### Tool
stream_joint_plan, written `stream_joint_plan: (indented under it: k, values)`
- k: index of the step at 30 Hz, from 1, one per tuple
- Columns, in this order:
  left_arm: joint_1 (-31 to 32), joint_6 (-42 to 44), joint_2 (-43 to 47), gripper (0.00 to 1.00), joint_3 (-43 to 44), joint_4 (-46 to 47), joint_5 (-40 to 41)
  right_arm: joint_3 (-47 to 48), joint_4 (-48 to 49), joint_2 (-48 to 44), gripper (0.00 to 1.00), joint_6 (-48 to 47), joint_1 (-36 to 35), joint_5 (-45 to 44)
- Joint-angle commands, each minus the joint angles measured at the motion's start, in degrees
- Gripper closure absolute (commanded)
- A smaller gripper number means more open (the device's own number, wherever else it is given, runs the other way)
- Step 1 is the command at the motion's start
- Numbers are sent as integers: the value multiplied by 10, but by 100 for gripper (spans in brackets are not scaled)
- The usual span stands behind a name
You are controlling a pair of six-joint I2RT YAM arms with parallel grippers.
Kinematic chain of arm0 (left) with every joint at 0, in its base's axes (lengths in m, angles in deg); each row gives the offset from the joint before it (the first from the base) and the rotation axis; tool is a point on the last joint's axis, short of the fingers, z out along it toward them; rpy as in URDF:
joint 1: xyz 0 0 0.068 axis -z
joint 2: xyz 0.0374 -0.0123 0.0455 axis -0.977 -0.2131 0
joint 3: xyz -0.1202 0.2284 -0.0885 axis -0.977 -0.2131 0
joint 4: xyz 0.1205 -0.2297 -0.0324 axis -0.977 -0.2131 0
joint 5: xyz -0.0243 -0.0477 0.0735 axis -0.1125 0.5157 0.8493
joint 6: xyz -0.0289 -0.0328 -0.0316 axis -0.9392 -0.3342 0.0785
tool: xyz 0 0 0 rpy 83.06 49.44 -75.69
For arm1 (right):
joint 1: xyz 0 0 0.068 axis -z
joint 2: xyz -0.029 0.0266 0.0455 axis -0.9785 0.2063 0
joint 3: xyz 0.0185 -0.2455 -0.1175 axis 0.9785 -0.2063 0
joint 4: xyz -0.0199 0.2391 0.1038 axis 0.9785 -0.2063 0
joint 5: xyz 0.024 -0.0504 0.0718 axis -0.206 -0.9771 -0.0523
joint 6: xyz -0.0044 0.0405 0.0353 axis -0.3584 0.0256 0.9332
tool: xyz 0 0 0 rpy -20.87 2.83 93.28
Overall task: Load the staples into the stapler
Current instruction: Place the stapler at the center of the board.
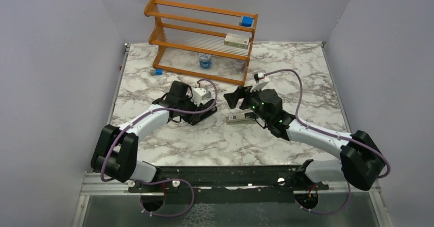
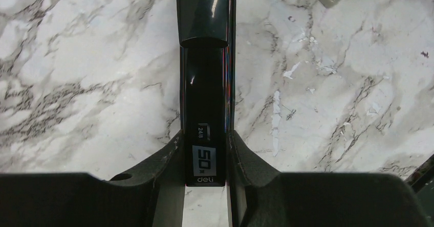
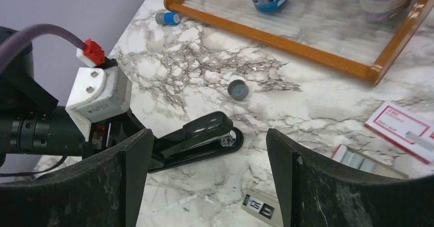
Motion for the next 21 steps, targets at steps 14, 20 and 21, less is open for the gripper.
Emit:
stream_joint_plan:
  k: [14,20,21]
  values:
    - [47,94,6,23,14,86,34,-52,-25,-139,0,-177,0,-49]
    - [43,28,65,20,13,170,89,-43,-65,-178,0,-172,0,-151]
    - [42,6,80,19,8,199,114,-37,-89,-182,0,-169,0,-171]
